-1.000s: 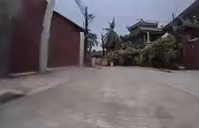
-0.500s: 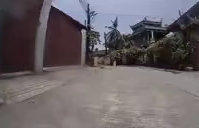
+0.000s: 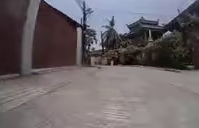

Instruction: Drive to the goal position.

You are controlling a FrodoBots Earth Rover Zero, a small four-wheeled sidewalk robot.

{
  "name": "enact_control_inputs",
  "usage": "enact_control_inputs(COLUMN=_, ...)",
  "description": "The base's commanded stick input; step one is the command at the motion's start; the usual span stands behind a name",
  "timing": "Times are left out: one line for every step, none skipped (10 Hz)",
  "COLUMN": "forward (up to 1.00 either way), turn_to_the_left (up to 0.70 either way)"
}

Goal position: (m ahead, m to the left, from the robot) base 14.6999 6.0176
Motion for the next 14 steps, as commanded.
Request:
enact_control_inputs(forward=1.00, turn_to_the_left=-0.40)
enact_control_inputs(forward=1.00, turn_to_the_left=-0.40)
enact_control_inputs(forward=1.00, turn_to_the_left=-0.40)
enact_control_inputs(forward=1.00, turn_to_the_left=-0.14)
enact_control_inputs(forward=1.00, turn_to_the_left=0.00)
enact_control_inputs(forward=1.00, turn_to_the_left=0.00)
enact_control_inputs(forward=1.00, turn_to_the_left=0.00)
enact_control_inputs(forward=1.00, turn_to_the_left=0.00)
enact_control_inputs(forward=1.00, turn_to_the_left=0.00)
enact_control_inputs(forward=1.00, turn_to_the_left=0.00)
enact_control_inputs(forward=1.00, turn_to_the_left=0.00)
enact_control_inputs(forward=1.00, turn_to_the_left=0.00)
enact_control_inputs(forward=1.00, turn_to_the_left=0.00)
enact_control_inputs(forward=1.00, turn_to_the_left=0.00)
